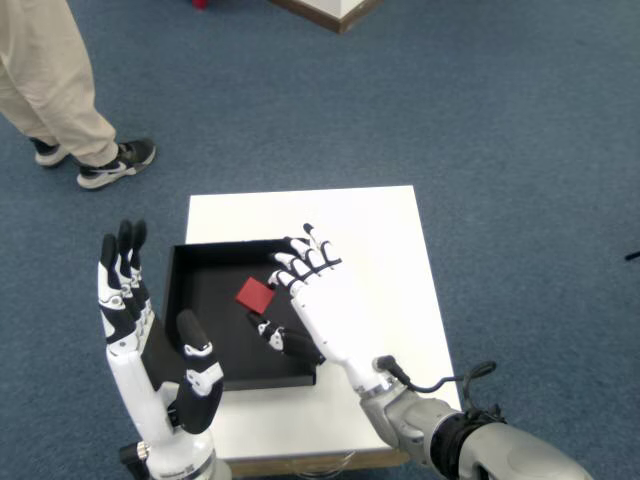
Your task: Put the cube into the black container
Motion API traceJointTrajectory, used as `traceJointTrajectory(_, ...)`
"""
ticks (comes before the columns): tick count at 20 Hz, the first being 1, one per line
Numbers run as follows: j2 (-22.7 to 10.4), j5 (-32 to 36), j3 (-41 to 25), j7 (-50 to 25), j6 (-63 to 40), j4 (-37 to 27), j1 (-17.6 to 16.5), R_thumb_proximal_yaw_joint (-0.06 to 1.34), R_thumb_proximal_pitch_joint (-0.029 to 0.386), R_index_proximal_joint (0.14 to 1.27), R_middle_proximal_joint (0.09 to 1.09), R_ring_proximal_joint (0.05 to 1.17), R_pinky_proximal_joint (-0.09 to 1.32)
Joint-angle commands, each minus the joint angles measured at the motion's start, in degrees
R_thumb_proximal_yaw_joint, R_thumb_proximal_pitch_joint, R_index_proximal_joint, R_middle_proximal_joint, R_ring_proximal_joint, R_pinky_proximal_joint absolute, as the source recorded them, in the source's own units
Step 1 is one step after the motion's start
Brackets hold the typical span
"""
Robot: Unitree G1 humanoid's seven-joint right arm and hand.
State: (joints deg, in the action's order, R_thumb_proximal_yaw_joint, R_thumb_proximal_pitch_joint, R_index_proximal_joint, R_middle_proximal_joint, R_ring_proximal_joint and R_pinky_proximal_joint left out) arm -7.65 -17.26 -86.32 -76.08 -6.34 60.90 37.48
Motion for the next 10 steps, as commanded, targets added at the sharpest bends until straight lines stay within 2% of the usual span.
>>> traceJointTrajectory(1,0.2,-0.7,1.0,0.7,1.1,-0.3,2.0,1.23,0.174,1.09,0.48,0.33,0.13)
traceJointTrajectory(10,0.4,0.3,0.4,9.2,3.1,2.7,0.3,1.23,0.176,1.09,0.47,0.33,0.14)
